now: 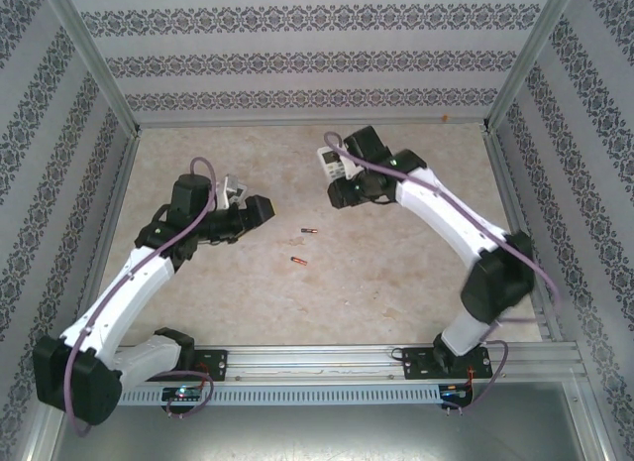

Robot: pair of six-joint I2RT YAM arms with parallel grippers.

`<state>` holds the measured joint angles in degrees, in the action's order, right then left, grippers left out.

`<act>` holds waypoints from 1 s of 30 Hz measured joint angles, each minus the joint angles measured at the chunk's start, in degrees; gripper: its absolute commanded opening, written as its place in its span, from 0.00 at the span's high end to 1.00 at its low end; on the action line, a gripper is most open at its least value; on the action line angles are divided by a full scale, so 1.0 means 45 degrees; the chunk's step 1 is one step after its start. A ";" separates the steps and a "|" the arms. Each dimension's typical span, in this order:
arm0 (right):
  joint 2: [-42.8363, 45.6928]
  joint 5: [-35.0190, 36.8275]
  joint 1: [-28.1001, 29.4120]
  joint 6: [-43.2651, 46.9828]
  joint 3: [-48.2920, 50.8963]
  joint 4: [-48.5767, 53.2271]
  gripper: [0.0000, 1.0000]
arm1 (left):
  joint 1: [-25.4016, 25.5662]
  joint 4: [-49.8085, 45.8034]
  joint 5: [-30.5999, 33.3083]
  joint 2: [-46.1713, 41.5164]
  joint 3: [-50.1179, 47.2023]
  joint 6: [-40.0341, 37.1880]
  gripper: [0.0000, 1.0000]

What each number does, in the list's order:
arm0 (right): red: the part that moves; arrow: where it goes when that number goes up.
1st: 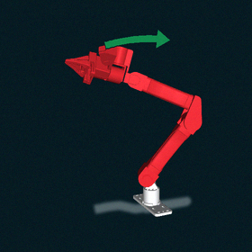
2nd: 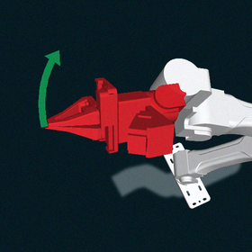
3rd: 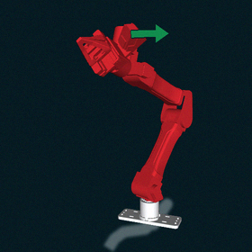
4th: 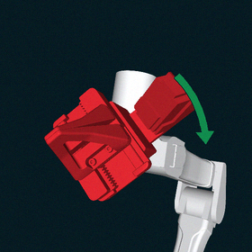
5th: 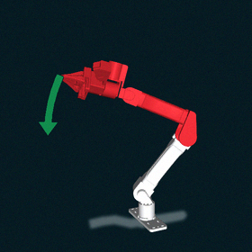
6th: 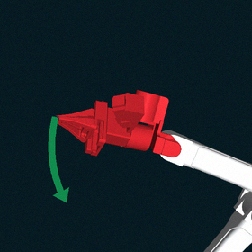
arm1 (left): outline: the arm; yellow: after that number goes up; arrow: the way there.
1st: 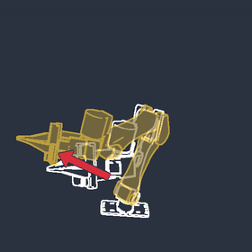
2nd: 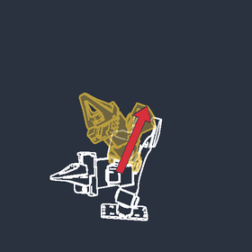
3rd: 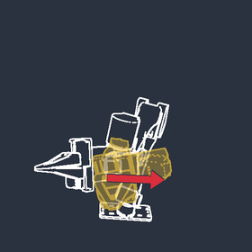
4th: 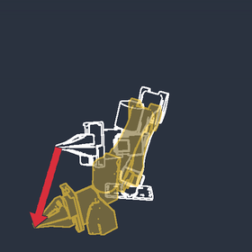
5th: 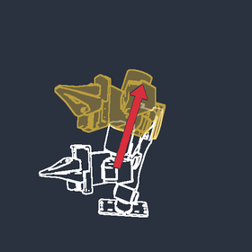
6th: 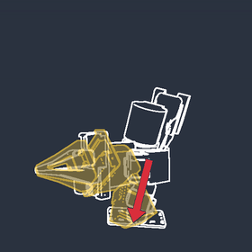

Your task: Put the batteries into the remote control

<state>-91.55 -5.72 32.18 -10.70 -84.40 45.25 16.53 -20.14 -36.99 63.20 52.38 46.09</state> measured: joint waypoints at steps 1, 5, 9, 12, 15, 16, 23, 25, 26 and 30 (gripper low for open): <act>0.0534 -0.0160 0.0272 -0.0058 0.0437 -0.0126 0.55 | 0.0019 0.0272 -0.0160 0.0306 0.0262 0.0117 0.17; 0.1506 -0.0743 0.1151 -0.0389 0.1477 -0.0257 0.56 | 0.0311 0.1719 -0.0758 0.1297 0.1010 0.0597 0.17; 0.1545 -0.1185 0.1836 -0.0636 0.1627 -0.0282 0.56 | 0.0578 0.2657 -0.0937 0.1758 0.1020 0.1161 0.21; 0.1681 -0.1477 0.2336 -0.0641 0.1627 -0.0325 0.56 | 0.0675 0.2914 -0.0928 0.1972 0.1010 0.1433 0.36; 0.1792 -0.1666 0.2749 -0.0646 0.1627 -0.0321 0.56 | 0.0787 0.2953 -0.0933 0.2191 0.1010 0.1583 0.55; 0.1812 -0.1729 0.2841 -0.0641 0.1627 -0.0321 0.55 | 0.0821 0.2953 -0.0928 0.2288 0.1010 0.1579 0.61; 0.1817 -0.1744 0.3050 -0.0602 0.1535 -0.0209 0.41 | 0.0976 0.2812 -0.0330 0.2370 0.1010 0.2059 0.93; 0.1899 -0.1593 0.3050 -0.0466 0.1457 -0.0204 0.30 | 0.0981 0.2623 -0.0010 0.2288 0.1039 0.2365 0.96; 0.2011 -0.1452 0.3060 -0.0403 0.1457 -0.0262 0.26 | 0.0996 0.2380 0.0301 0.2254 0.1088 0.2458 0.96; 0.3735 0.0389 0.3891 0.1112 0.2579 -0.2079 0.16 | 0.0991 0.1243 0.1622 0.2254 0.1205 0.3104 0.95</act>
<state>-74.74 -3.97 49.69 -5.69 -72.79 35.90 20.99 -14.55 -29.69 73.34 57.80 60.05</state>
